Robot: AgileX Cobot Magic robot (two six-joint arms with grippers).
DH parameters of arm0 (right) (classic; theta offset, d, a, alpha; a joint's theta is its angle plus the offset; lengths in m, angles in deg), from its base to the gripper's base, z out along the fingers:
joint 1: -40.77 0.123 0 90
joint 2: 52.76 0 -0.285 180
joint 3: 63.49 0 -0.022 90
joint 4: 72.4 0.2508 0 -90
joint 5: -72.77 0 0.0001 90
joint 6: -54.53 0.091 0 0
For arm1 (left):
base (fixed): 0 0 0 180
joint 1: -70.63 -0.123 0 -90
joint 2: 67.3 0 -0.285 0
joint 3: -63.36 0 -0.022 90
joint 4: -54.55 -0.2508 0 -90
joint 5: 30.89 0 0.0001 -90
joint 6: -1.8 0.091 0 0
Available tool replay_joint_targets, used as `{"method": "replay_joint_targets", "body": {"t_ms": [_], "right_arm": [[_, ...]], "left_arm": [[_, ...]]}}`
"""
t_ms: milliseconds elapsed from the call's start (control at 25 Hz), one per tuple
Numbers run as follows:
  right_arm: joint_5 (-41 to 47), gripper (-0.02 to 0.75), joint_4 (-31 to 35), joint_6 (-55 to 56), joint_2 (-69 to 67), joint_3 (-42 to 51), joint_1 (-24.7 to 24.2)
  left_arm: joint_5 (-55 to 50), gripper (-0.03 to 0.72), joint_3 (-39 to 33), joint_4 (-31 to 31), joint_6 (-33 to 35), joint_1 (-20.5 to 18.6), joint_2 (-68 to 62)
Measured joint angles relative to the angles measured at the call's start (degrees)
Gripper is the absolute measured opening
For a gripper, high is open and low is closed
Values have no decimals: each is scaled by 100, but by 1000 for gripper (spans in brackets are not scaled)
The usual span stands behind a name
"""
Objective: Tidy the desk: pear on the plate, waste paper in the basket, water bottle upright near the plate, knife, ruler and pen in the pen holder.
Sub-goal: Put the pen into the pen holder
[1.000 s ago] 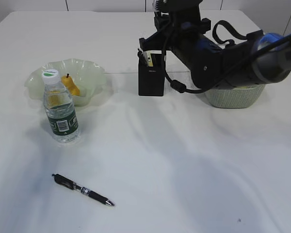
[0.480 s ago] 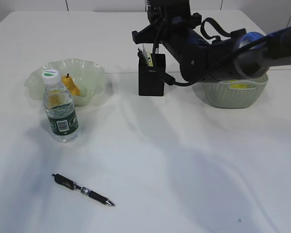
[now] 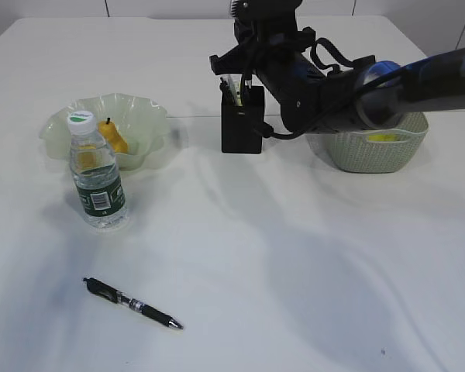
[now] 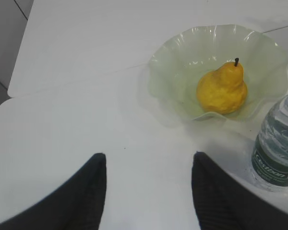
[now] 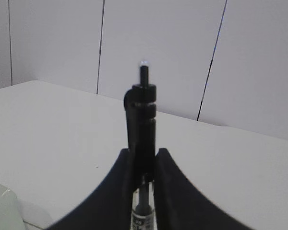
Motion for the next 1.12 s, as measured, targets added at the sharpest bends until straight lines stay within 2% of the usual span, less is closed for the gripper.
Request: {"method": "replay_joint_targets", "body": {"t_ms": [280, 680, 1120], "right_arm": [[156, 70, -36, 0, -384, -410, -27], [169, 70, -151, 0, -475, -523, -231], [424, 70, -192, 0, -945, -1200, -237]], "left_arm": [[0, 402, 0, 0, 0, 0, 0], [0, 402, 0, 0, 0, 0, 0], [27, 402, 0, 0, 0, 0, 0]]}}
